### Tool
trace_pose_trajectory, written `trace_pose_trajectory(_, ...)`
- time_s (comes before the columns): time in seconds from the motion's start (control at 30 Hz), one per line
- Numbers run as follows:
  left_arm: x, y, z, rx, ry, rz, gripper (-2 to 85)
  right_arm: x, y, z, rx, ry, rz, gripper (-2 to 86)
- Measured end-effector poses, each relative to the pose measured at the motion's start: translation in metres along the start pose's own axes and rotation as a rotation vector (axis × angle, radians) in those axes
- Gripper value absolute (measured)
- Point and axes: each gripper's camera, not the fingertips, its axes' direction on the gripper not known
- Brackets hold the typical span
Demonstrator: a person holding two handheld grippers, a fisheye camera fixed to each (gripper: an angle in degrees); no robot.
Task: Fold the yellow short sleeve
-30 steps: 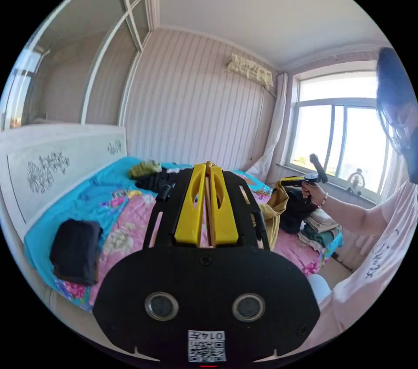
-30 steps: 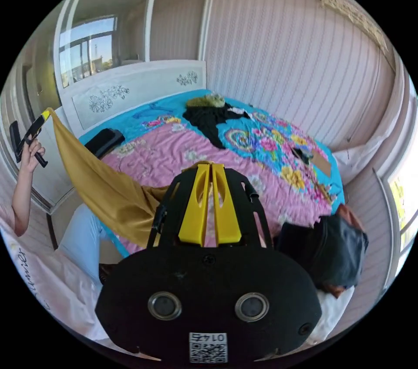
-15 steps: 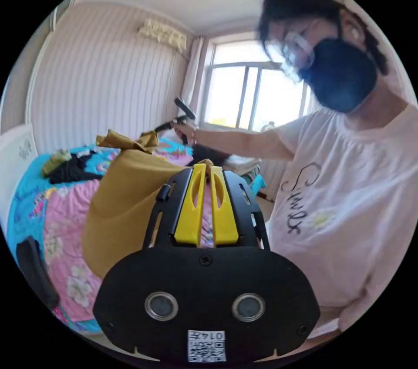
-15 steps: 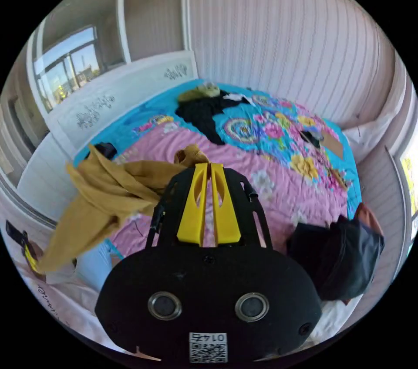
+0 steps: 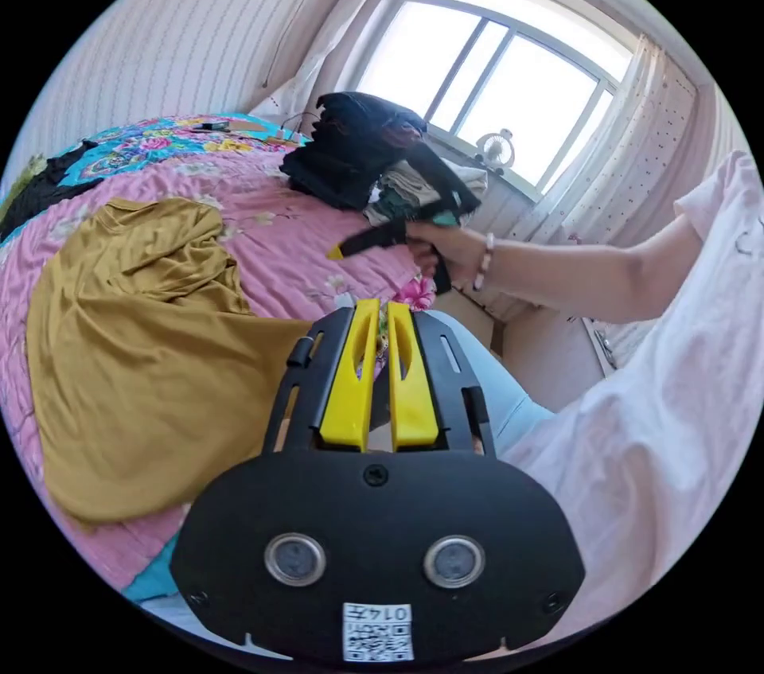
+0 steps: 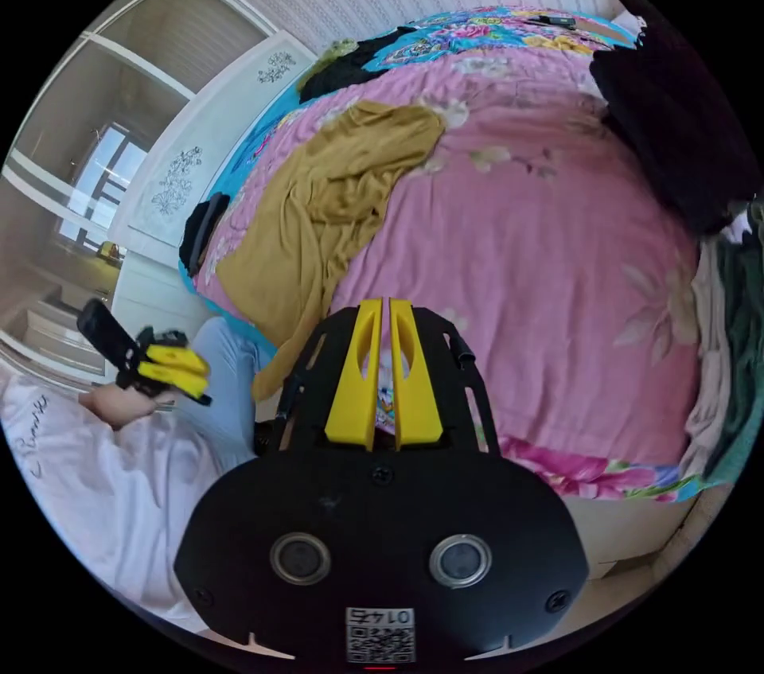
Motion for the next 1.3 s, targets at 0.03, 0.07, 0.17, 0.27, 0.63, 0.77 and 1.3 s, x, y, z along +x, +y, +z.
trace_pose_trajectory(0.03,-0.003,0.003,-0.008,0.012,-0.009,-0.006,0.2,0.001,0.009,0.007,-0.013,-0.007,0.003,2.8)
trace_pose_trajectory(0.07,-0.012,0.01,-0.024,0.032,-0.035,-0.031,0.2,0.001,0.022,0.021,-0.059,-0.036,0.01,4.3)
trace_pose_trajectory(0.17,-0.042,0.034,-0.063,0.042,-0.203,-0.13,0.9,-0.007,0.04,0.047,-0.12,-0.16,0.019,6.4)
trace_pose_trajectory(0.27,-0.102,0.061,-0.095,-0.109,-0.516,-0.35,3.5,-0.026,0.038,0.049,-0.123,-0.137,-0.065,6.6)
trace_pose_trajectory(0.63,-0.256,0.087,-0.128,-0.121,-0.539,-0.717,4.3,-0.037,0.02,0.06,-0.245,0.075,-0.127,2.6)
trace_pose_trajectory(0.77,-0.26,0.067,-0.121,-0.194,-0.465,-0.657,-0.5,-0.034,0.012,0.025,-0.204,-0.005,-0.113,1.3)
trace_pose_trajectory(1.3,-0.235,0.016,-0.154,-0.1,-0.603,-0.602,6.5,-0.003,-0.014,-0.022,-0.112,0.002,0.081,0.8)
